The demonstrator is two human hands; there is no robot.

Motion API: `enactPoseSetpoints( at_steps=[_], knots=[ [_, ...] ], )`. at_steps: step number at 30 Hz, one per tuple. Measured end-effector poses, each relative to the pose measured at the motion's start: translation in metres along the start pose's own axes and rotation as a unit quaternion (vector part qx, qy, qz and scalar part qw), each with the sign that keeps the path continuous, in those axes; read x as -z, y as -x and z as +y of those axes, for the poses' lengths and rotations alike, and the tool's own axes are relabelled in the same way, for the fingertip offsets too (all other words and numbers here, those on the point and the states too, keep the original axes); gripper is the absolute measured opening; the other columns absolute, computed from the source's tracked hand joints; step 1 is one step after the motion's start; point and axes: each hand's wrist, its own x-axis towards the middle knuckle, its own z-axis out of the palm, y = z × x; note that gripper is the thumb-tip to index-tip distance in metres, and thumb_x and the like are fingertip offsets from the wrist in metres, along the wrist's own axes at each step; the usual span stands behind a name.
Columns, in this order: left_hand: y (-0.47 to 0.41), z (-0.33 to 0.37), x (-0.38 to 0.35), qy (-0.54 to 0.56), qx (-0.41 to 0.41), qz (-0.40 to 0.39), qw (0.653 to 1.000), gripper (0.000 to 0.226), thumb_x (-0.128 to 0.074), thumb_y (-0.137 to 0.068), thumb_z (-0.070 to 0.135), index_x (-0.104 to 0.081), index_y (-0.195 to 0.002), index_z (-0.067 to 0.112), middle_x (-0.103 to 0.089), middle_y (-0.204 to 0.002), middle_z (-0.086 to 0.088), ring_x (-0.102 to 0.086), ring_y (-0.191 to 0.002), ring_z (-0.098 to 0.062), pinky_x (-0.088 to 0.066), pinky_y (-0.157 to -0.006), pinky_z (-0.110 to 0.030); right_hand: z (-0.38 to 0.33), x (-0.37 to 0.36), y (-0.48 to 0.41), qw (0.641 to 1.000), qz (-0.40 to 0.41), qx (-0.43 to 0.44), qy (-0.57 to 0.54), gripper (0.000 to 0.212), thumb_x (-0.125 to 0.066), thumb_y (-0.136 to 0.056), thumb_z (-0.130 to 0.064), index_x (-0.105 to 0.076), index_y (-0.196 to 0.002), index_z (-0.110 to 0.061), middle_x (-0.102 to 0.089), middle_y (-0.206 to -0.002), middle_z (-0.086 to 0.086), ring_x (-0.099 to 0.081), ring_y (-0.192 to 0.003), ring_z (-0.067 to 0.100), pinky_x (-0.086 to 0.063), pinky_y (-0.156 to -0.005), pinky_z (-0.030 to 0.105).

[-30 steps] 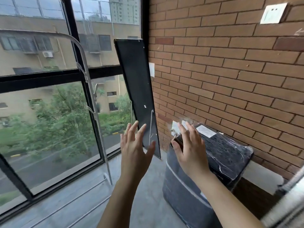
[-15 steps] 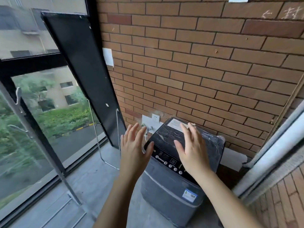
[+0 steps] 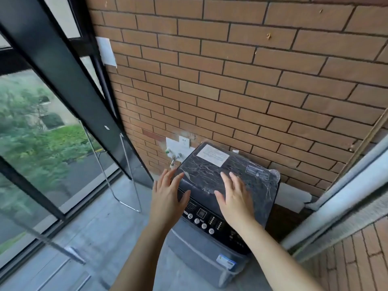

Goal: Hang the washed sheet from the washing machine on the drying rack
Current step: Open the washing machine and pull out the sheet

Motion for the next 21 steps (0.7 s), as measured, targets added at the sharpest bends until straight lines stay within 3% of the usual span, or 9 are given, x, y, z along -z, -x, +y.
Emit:
enactPoseSetpoints(
  at_steps=[10,14,21],
  knots=[
    [-0.036,-0.001,-0.086,-0.051,0.081,-0.121,0.988,0.052,-0.060,-0.087,0.036,-0.047,-0.136,0.024,-0.039,-0.146,-0.002,-0.029,-0.138,-0.026,-0.026,-0.112,-0.046,0.058,-0.061,-0.067,0.977,-0.212,0.025,0.009,0.057,-0.034,-0.098,-0.043,-0.015,-0.148,-0.024,-0.021,-0.155,0.002,-0.024,-0.140,0.022,-0.028,-0.112,0.040],
    [-0.036,-0.009,-0.102,-0.063,0.102,-0.169,0.978,0.052,-0.052,-0.091,0.040,-0.040,-0.140,0.028,-0.032,-0.150,0.003,-0.017,-0.143,-0.022,-0.019,-0.116,-0.045,0.060,-0.075,-0.080,0.965,-0.260,0.017,-0.006,0.055,-0.036,-0.098,-0.041,-0.017,-0.147,-0.024,-0.030,-0.151,0.002,-0.033,-0.135,0.023,-0.032,-0.107,0.041],
    [-0.044,-0.028,-0.131,-0.056,0.089,-0.223,0.969,0.053,-0.053,-0.091,0.041,-0.038,-0.141,0.030,-0.031,-0.151,0.002,-0.016,-0.144,-0.022,-0.015,-0.118,-0.046,0.057,-0.094,-0.098,0.944,-0.325,-0.039,-0.046,0.050,-0.037,-0.098,-0.037,-0.023,-0.144,-0.023,-0.043,-0.144,0.005,-0.045,-0.128,0.026,-0.034,-0.106,0.043]
  ],
)
